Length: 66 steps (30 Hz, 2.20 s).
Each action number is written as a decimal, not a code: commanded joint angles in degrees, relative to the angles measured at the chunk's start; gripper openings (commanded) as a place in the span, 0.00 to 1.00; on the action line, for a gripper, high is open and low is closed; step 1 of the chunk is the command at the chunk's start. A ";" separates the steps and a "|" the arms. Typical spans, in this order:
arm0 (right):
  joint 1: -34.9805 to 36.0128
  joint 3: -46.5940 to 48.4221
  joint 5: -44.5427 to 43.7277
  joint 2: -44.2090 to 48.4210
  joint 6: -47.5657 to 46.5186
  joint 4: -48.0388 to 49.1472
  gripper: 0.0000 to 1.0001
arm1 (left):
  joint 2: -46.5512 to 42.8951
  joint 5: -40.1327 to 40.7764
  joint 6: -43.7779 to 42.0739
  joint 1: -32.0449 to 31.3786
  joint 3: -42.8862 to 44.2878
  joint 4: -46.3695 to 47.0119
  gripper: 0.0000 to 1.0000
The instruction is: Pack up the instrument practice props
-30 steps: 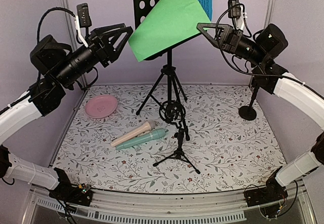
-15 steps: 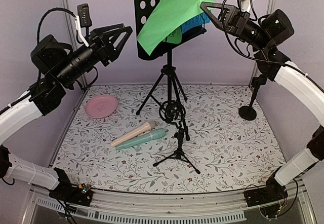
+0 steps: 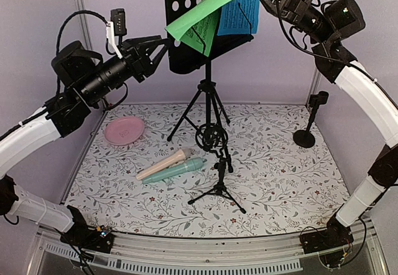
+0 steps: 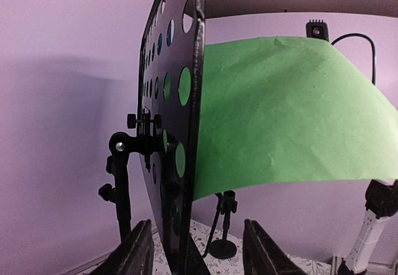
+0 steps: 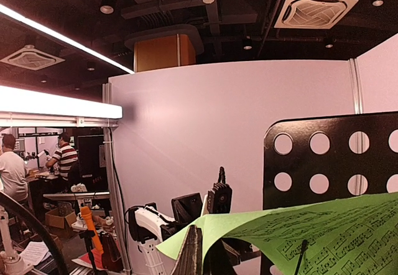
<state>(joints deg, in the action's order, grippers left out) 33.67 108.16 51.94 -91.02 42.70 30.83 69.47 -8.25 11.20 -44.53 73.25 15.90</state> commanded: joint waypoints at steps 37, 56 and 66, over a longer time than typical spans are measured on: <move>2.95 17.03 -1.16 -3.88 3.87 0.61 0.01 | 5.97 1.23 0.32 3.05 2.07 -0.26 0.08; 3.77 17.44 -2.03 0.58 3.31 1.65 0.01 | 5.87 2.19 -0.25 3.14 1.99 -0.43 0.06; 3.87 -3.16 -9.31 17.90 -5.30 -4.66 0.00 | 5.19 2.35 -0.30 3.18 1.51 -0.06 0.12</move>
<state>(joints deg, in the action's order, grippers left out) 37.15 113.78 49.04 -82.59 43.77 30.79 75.02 -6.85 10.66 -42.09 74.11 15.49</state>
